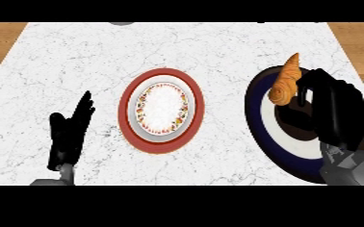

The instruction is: Pick the croissant from the plate and place it in the plate

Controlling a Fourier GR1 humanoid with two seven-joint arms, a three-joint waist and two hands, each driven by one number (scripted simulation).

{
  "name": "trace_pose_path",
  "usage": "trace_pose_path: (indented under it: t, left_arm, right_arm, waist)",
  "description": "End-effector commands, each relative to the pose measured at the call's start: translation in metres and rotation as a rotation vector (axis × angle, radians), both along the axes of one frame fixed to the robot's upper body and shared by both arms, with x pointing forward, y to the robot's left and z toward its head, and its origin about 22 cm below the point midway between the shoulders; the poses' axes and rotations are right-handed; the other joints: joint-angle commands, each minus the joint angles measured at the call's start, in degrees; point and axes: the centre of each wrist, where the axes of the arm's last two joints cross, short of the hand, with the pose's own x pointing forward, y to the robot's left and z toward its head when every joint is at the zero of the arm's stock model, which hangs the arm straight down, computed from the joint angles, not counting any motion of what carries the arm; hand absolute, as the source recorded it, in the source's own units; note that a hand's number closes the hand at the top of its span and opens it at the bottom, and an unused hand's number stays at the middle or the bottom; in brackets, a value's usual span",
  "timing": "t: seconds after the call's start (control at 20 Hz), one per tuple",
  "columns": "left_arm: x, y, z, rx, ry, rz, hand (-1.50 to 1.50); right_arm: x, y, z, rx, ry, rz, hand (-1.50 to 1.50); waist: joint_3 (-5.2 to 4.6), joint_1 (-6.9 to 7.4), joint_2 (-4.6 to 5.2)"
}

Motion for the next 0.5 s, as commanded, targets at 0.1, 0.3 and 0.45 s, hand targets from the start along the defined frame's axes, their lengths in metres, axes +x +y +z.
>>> trace_pose_path:
  t: [0.1,0.3,0.45]
  left_arm:
    - [-0.005,-0.005,-0.019,0.016,-0.003,-0.009,0.00]
    - [0.009,-0.010,0.000,-0.008,-0.014,0.006,0.00]
    - [0.009,-0.028,0.005,0.007,-0.019,-0.029,0.00]
  right_arm:
    - [0.008,-0.035,-0.022,0.024,0.177,-0.029,1.50]
    - [0.000,-0.067,-0.047,0.084,0.291,0.005,1.50]
    - [0.017,-0.082,-0.057,0.067,0.450,-0.015,1.50]
  waist:
    - [0.01,0.92,0.35]
    - [0.06,0.75,0.33]
    - [0.09,1.46,0.47]
